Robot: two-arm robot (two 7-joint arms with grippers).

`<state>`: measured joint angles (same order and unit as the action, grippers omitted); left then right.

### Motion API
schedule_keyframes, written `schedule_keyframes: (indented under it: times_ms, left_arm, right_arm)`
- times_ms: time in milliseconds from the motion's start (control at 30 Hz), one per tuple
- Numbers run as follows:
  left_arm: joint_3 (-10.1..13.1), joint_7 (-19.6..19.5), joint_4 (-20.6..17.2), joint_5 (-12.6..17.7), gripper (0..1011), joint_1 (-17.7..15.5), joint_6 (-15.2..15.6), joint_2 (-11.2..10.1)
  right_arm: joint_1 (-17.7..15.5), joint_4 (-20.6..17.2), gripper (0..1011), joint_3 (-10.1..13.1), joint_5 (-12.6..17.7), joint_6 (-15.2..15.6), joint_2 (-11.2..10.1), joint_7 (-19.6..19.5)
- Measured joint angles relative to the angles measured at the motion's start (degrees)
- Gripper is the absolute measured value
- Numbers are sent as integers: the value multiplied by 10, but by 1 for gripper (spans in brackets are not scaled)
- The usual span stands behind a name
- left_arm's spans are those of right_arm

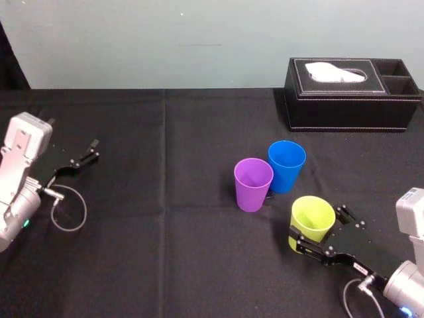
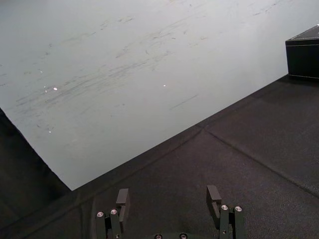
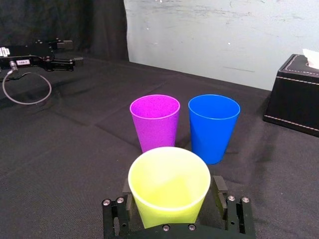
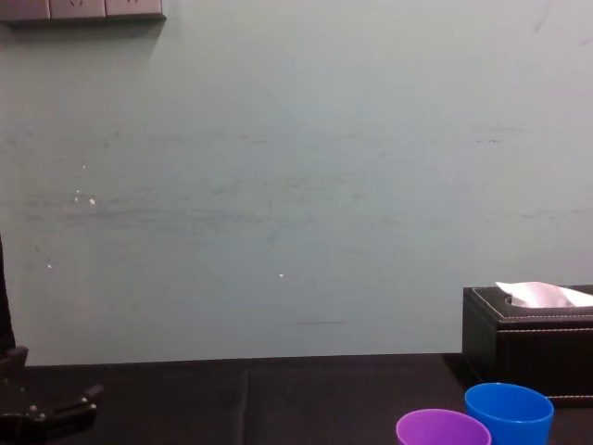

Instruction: Stack the three plastic cups sequentially using one hand.

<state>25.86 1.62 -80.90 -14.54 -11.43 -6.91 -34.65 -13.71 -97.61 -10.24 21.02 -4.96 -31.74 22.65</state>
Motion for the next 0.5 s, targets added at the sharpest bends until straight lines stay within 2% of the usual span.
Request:
schedule_keyframes:
  times_ms: [267,500]
  left_arm:
    - [0,0,0,0,1011,0,0,0]
    - [0,0,0,0,1012,0,0,0]
  right_arm:
    - [-1,0,797,0,1,-2,-1,0]
    - [-1,-1,746,0,2,-2,-2,0]
